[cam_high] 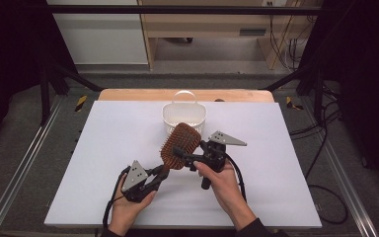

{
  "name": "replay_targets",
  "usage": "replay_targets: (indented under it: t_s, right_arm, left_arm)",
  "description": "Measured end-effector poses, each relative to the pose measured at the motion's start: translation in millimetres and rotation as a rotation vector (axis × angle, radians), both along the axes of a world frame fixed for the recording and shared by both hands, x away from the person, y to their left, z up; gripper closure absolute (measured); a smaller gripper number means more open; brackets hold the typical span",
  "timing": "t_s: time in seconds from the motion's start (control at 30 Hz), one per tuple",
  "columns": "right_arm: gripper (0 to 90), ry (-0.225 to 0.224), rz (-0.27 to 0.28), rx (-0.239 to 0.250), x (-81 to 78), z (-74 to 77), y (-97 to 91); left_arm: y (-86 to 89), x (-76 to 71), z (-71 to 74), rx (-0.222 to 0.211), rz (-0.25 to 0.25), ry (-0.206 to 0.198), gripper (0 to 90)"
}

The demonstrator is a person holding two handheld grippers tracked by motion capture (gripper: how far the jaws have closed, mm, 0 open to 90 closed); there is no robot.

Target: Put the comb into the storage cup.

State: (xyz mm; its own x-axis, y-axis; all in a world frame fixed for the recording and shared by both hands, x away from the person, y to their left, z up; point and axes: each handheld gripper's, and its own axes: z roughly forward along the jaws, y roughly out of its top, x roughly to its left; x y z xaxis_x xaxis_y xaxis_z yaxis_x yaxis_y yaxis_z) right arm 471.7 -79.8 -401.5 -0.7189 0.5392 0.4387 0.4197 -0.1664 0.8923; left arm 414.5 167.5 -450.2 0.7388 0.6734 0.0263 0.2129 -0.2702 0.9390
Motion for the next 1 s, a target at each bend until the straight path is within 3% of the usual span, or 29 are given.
replay_targets:
  t_s: [0.53, 1.0]
  right_arm:
    - [26.8, 0.025, -0.016, 0.030, 9.9, 6.4, -4.9]
    - [37.3, 0.057, 0.015, 0.080, 14.0, 5.5, -4.0]
  left_arm:
    - [0.9, -0.9, 1.0, 0.002, 0.004, -0.014, 72.2]
    - [1.7, -1.0, 1.1, -0.016, 0.004, -0.013, 72.2]
